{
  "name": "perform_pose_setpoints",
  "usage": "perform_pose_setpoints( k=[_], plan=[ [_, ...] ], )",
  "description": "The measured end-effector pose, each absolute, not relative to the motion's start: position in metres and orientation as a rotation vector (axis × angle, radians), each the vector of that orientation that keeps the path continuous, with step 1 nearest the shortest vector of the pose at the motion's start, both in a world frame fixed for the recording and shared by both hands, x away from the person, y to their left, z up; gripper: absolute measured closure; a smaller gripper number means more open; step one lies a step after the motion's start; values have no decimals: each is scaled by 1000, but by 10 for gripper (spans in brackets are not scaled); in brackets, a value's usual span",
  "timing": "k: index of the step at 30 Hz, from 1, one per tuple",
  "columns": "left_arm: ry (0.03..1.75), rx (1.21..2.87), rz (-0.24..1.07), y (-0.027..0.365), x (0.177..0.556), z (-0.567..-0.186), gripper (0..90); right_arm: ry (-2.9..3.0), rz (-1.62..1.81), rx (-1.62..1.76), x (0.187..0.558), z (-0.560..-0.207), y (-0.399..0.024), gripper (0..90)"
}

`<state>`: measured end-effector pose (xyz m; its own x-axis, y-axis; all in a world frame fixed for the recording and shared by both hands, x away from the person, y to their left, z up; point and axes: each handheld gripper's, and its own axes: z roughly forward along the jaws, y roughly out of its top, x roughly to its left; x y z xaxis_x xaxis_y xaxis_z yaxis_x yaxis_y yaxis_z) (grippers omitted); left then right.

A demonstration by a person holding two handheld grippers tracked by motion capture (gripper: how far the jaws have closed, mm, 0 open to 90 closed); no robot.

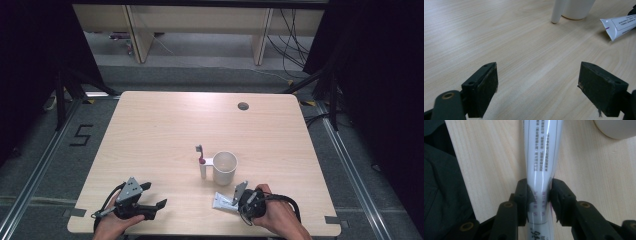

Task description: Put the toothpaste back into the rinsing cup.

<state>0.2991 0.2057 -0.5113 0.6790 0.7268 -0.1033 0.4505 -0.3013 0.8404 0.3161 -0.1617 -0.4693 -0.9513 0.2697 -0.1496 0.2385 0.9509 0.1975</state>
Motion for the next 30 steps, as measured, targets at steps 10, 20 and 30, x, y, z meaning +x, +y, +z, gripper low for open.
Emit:
perform_pose_setpoints(
  k=[10,20,30],
  plan=[
    [916,1945,364,205,298,-511,158,2986,118,464,329,-465,-153,751],
    [908,1969,367,205,298,-512,158,3017,65,408,337,-471,-149,752],
    [906,1969,364,205,298,-512,160,3043,-23,343,342,-475,-145,755]
  ],
)
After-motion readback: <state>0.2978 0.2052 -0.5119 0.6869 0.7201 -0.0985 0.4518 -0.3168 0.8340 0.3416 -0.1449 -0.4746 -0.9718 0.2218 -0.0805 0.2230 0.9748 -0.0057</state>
